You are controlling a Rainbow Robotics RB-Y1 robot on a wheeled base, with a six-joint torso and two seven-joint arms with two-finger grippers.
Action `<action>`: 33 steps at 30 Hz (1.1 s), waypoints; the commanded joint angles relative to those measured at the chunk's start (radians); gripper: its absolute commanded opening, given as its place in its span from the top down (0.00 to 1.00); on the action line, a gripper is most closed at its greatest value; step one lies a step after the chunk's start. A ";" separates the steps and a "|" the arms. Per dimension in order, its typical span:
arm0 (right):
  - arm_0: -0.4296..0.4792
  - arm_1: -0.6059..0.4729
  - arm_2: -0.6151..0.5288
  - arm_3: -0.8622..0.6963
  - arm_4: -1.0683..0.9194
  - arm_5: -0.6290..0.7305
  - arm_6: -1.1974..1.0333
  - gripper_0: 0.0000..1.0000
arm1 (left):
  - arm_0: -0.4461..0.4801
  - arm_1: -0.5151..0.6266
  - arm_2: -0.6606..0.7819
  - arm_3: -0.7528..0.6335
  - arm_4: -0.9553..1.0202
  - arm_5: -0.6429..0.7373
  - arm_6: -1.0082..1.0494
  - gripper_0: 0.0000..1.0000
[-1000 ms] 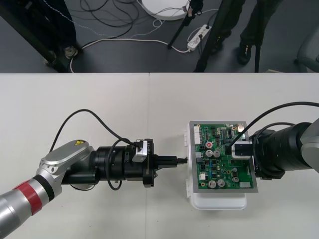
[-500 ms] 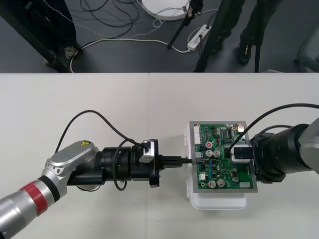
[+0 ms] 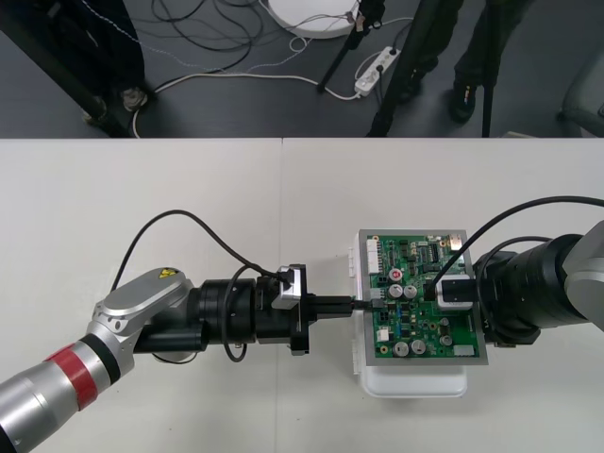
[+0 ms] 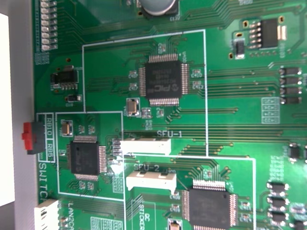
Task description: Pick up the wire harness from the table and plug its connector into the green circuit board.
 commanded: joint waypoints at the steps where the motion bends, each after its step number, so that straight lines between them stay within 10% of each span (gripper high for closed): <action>1: -0.032 -0.030 0.013 -0.007 -0.007 -0.005 0.036 0.00 | -0.017 -0.029 0.028 -0.028 -0.009 0.026 -0.088 1.00; 33: -0.035 -0.041 0.012 -0.007 -0.024 -0.005 0.049 0.00 | -0.022 -0.055 0.028 -0.028 -0.007 0.046 -0.088 1.00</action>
